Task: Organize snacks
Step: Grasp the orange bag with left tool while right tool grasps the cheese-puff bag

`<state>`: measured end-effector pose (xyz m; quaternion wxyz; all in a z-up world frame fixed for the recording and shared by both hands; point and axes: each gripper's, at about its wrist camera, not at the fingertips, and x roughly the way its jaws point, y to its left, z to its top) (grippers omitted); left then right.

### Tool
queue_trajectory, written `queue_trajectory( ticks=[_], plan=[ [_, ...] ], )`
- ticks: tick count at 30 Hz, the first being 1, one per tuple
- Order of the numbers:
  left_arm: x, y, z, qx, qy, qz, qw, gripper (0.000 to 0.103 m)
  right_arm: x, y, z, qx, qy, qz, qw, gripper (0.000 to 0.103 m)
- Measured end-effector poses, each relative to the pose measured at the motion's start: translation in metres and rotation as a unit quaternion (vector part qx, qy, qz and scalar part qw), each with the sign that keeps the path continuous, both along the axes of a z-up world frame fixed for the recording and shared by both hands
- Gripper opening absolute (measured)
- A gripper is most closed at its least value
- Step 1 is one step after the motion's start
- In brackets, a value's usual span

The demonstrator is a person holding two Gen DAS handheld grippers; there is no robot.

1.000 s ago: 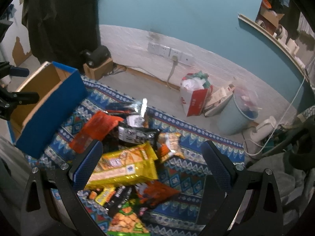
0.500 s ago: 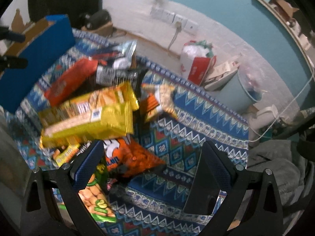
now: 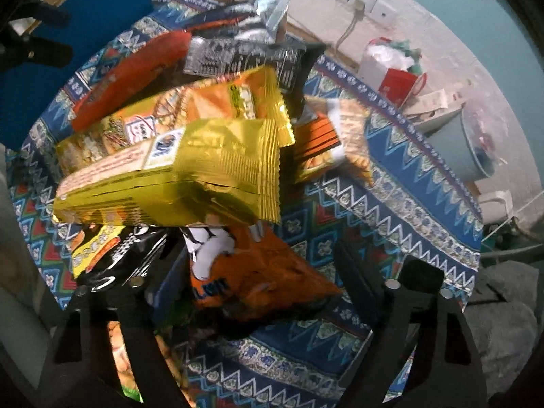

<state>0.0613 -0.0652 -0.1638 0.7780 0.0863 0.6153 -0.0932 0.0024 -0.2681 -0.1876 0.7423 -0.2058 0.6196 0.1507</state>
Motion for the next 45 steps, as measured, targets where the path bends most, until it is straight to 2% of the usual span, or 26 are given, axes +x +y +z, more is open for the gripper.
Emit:
queue_trajectory(
  ticks=[6, 10, 15, 19, 22, 26, 29, 31, 32, 35, 39, 41, 42, 45],
  plan=[
    [0.022, -0.003, -0.025, -0.002, 0.024, 0.021, 0.9995, 0.101, 0.0, -0.005, -0.014, 0.0, 0.0, 0.007, 1.0, 0.07],
    [0.032, -0.009, -0.039, -0.005, 0.039, 0.032, 0.9987, 0.101, -0.001, -0.018, -0.012, 0.026, 0.0, -0.01, 1.0, 0.061],
    [0.038, -0.023, -0.05, 0.014, 0.046, 0.02, 0.9987, 0.101, -0.005, -0.042, -0.006, 0.052, 0.006, -0.062, 0.997, 0.058],
    [0.04, -0.027, -0.06, 0.029, 0.056, 0.019, 0.9978, 0.101, -0.012, -0.057, -0.003, 0.049, 0.004, -0.083, 0.995, 0.058],
    [0.042, -0.027, -0.07, 0.036, 0.067, 0.024, 0.9968, 0.101, -0.023, -0.074, 0.002, 0.043, -0.001, -0.119, 0.992, 0.057],
    [0.049, -0.021, -0.082, 0.035, 0.085, 0.033, 0.9952, 0.101, -0.033, -0.085, 0.001, 0.051, 0.014, -0.145, 0.988, 0.06],
    [0.049, -0.021, -0.086, 0.034, 0.087, 0.029, 0.9952, 0.101, -0.026, -0.081, 0.005, 0.054, 0.003, -0.14, 0.989, 0.065],
    [0.053, -0.021, -0.09, 0.041, 0.089, 0.022, 0.995, 0.101, -0.02, -0.078, 0.009, 0.059, -0.004, -0.135, 0.989, 0.081],
    [0.053, -0.021, -0.094, 0.045, 0.091, 0.019, 0.9946, 0.102, -0.018, -0.077, 0.01, 0.061, -0.004, -0.132, 0.989, 0.083],
    [0.052, -0.025, -0.096, 0.05, 0.088, 0.011, 0.9948, 0.102, -0.008, -0.07, 0.006, 0.065, 0.002, -0.109, 0.992, 0.084],
    [0.046, -0.031, -0.095, 0.055, 0.086, -0.005, 0.9948, 0.102, -0.002, -0.062, -0.015, 0.058, 0.034, -0.084, 0.994, 0.083],
    [0.036, -0.04, -0.093, 0.061, 0.081, -0.017, 0.9947, 0.1, -0.001, -0.057, -0.026, 0.049, 0.046, -0.07, 0.995, 0.079],
    [0.033, -0.042, -0.092, 0.063, 0.077, -0.024, 0.9947, 0.098, -0.001, -0.055, -0.031, 0.047, 0.055, -0.062, 0.996, 0.065],
    [0.022, -0.051, -0.084, 0.048, 0.072, -0.045, 0.9952, 0.074, -0.005, -0.05, -0.033, 0.043, 0.058, -0.06, 0.996, 0.054]
  ],
)
